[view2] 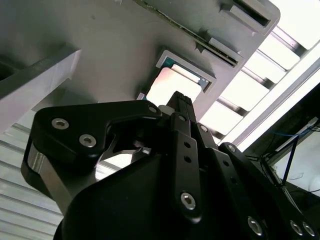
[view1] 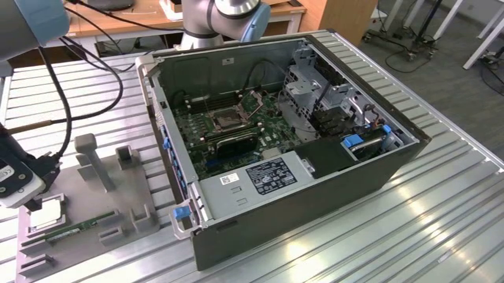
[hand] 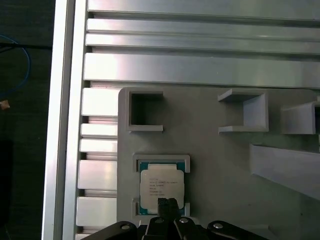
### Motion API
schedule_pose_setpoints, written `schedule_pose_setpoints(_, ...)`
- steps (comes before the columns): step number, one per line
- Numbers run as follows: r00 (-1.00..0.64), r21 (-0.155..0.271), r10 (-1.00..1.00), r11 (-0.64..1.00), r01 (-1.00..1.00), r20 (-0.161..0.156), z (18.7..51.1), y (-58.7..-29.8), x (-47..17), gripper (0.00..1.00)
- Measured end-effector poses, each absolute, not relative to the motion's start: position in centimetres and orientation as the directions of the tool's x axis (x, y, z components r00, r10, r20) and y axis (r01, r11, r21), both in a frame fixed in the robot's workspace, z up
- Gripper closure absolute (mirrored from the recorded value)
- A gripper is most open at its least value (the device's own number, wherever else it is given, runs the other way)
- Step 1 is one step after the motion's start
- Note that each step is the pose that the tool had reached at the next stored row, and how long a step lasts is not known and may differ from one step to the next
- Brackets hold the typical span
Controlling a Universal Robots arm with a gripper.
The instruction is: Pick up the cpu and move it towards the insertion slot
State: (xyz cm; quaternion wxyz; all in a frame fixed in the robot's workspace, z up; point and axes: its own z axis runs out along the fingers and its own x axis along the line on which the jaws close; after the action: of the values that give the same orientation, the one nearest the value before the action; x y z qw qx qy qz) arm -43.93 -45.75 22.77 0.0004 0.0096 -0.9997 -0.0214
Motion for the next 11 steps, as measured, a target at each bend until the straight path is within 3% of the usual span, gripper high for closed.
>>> schedule_pose_setpoints(11, -1.000, 0.043, -0.019, 0.999, -0.019, 0.001, 22.41, -45.74, -43.97, 0.89)
